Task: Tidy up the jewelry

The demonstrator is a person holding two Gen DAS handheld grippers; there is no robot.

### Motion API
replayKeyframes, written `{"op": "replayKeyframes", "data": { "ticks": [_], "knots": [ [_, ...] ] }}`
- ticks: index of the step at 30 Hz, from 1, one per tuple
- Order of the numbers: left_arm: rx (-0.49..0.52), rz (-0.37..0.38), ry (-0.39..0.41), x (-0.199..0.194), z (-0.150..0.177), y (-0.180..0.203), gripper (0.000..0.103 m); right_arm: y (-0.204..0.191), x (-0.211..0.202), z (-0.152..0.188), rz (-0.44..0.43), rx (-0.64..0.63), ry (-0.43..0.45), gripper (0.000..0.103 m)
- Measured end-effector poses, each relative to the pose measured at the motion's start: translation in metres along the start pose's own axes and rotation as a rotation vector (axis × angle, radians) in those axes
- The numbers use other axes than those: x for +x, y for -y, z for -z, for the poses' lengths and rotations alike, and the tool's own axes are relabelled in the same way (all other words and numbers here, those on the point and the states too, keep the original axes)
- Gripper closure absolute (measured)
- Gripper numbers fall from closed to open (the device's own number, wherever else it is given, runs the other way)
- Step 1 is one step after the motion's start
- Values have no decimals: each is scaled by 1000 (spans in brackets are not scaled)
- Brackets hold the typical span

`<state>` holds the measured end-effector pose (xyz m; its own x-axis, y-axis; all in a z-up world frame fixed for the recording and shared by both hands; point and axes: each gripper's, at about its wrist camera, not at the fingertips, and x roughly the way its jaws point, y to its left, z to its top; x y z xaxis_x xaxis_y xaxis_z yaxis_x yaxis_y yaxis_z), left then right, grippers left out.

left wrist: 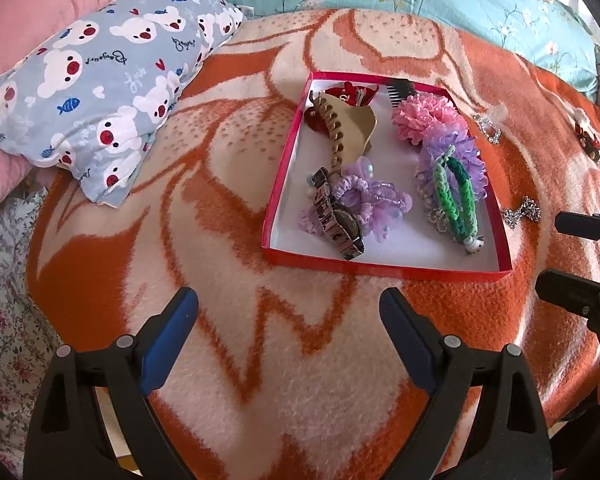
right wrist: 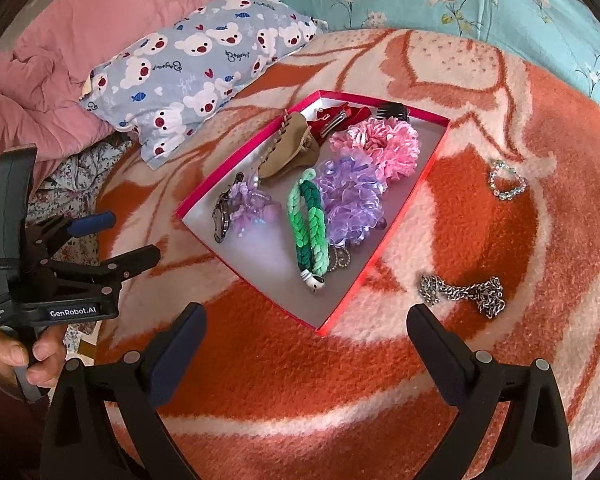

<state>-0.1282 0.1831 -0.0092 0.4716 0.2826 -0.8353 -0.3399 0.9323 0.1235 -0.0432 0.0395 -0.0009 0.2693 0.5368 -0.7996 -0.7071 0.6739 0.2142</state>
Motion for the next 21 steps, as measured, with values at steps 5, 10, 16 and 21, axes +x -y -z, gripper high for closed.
{"op": "replayKeyframes", "data": {
  "ticks": [5,10,16,21],
  "knots": [
    [0,4,-5,3,-2,0,10,0,3,-3,0,0,-7,2],
    [-7,6,-4,6,-5,-1,10,0,7,-6,-1,2,-12,2],
    [-8,9,-3,8,-7,-2,10,0,14,-9,0,3,-23,2],
    [-10,8,-7,11,-9,-3,10,1,18,-12,-2,7,-31,2]
  ]
}}
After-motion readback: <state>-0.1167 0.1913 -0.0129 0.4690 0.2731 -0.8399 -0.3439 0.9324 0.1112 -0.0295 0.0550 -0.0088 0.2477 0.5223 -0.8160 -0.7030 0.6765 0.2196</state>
